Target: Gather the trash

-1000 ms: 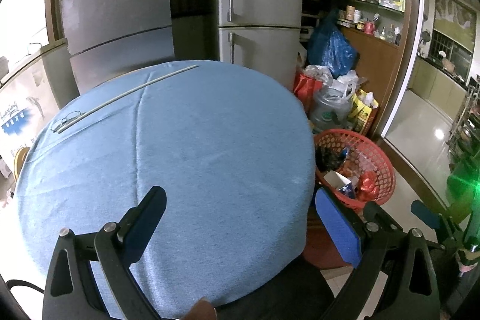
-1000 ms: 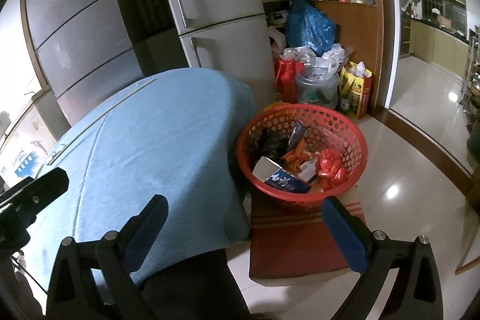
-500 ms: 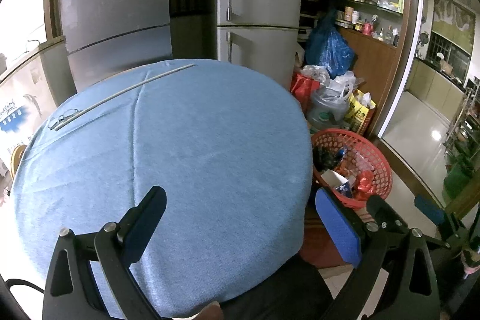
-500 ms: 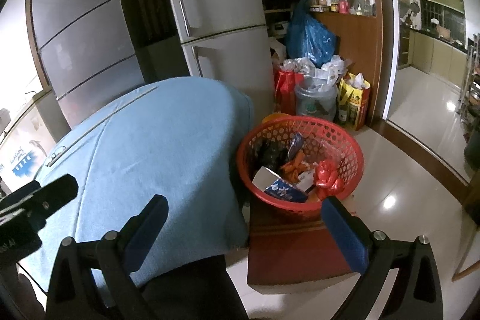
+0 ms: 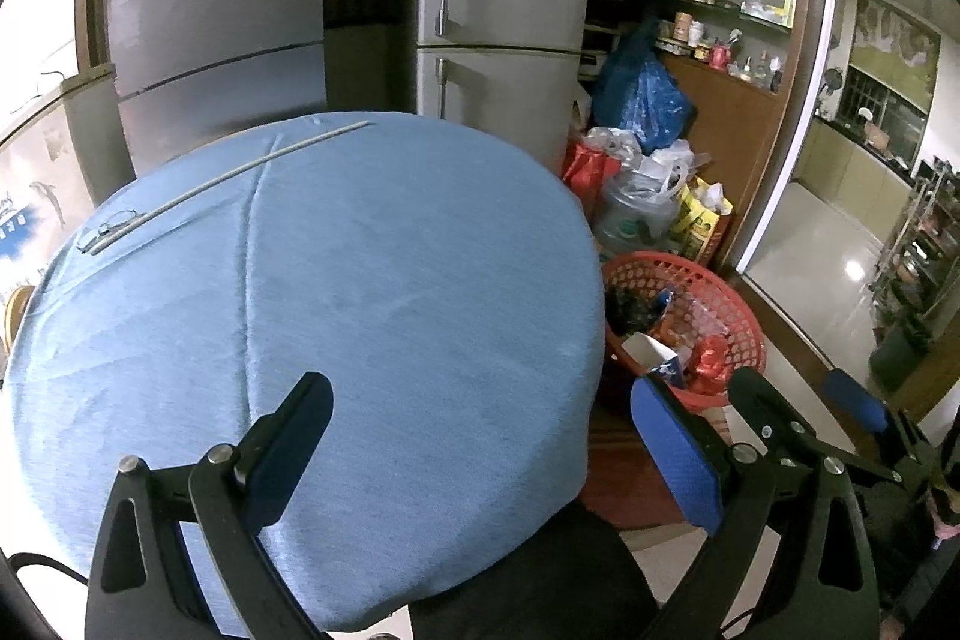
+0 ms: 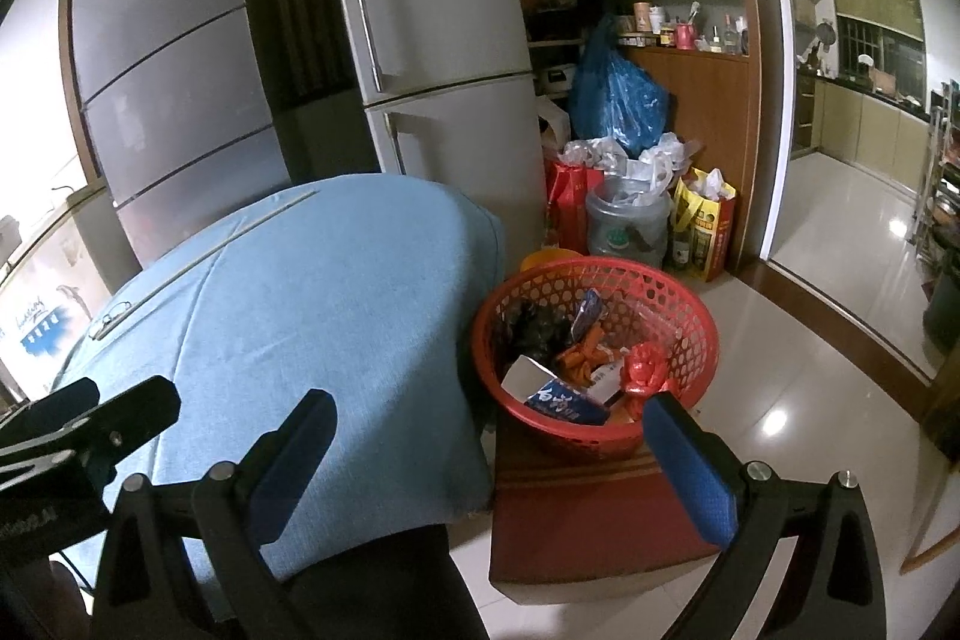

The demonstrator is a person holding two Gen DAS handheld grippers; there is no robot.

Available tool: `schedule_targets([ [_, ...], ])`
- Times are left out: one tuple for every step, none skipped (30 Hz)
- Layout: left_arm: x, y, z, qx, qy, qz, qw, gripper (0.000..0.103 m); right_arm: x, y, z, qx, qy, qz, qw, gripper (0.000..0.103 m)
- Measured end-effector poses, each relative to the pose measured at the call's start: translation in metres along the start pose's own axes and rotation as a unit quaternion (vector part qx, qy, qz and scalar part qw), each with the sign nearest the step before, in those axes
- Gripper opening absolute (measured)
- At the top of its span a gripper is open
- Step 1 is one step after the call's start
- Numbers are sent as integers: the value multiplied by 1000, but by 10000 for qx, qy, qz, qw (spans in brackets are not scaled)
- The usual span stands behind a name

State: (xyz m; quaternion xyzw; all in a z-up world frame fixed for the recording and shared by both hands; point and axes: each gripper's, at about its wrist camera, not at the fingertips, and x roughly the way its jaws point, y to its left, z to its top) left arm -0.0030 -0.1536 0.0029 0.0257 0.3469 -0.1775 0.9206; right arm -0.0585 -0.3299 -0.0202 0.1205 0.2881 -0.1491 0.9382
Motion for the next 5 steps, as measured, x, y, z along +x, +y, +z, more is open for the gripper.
schedule_targets([
  [0,0,0,7,-8,-38,10000,99,0,0,0,-4,-2,-3,10000,103],
  [-1,-1,-1,16,-16,-55,10000,99,0,0,0,-5,-3,-5,10000,103],
  [-1,-2,-1,39,-30,-73,10000,99,0,0,0,-3,-5,-3,10000,103],
  [-2,-4,-1,74,-38,-89,9999,99,0,0,0,-3,-5,-7,10000,103],
  [-2,-4,-1,93,-39,-95,9999,99,0,0,0,-6,-9,-6,10000,103],
])
